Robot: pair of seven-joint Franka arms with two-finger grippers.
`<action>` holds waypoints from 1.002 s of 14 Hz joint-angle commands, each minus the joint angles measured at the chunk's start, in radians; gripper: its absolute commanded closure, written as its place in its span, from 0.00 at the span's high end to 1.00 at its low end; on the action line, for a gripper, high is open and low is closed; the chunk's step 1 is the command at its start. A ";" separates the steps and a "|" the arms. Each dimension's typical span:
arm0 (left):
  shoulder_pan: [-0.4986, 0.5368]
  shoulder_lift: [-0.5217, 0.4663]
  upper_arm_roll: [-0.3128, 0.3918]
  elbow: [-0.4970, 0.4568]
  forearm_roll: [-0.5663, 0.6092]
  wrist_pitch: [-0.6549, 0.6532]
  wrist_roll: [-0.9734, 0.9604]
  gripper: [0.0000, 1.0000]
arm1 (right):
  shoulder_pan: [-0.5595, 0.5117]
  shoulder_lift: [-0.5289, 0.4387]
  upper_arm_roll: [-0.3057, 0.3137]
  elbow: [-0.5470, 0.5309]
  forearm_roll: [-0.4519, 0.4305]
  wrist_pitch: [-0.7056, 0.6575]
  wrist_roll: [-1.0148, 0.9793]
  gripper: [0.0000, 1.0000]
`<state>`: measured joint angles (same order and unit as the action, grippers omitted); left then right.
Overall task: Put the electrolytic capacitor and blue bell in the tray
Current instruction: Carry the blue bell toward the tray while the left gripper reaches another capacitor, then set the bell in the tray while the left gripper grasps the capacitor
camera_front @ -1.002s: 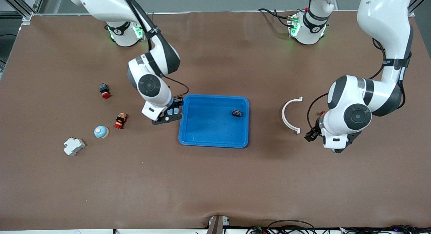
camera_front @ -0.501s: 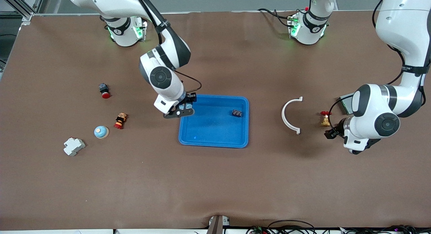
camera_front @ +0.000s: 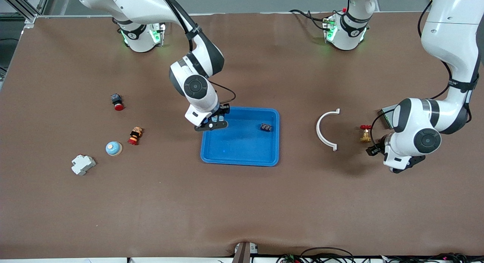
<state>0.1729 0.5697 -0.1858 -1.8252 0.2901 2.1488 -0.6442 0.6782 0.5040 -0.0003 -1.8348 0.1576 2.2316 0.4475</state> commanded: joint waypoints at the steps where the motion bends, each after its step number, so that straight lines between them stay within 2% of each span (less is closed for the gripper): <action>1: 0.034 -0.022 -0.012 -0.051 0.084 0.031 0.027 0.73 | 0.009 0.042 -0.010 0.045 0.014 -0.001 0.010 0.16; 6: 0.108 -0.040 -0.015 -0.091 0.095 0.072 0.129 0.71 | 0.020 0.091 -0.010 0.058 0.016 0.060 0.010 0.16; 9: 0.114 -0.031 -0.015 -0.117 0.095 0.089 0.140 0.71 | 0.024 0.108 -0.009 0.071 0.017 0.060 0.010 0.17; 11: 0.114 -0.024 -0.015 -0.120 0.095 0.089 0.146 0.64 | 0.035 0.120 -0.010 0.080 0.017 0.060 0.010 0.17; 12: 0.112 -0.021 -0.015 -0.118 0.095 0.089 0.147 0.52 | 0.040 0.125 -0.009 0.083 0.017 0.060 0.010 0.18; 14: 0.112 -0.021 -0.017 -0.118 0.095 0.089 0.147 0.19 | 0.043 0.129 -0.010 0.085 0.019 0.060 0.010 0.21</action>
<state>0.2784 0.5642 -0.1950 -1.9257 0.3670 2.2238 -0.5078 0.7052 0.6156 -0.0008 -1.7768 0.1577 2.2972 0.4476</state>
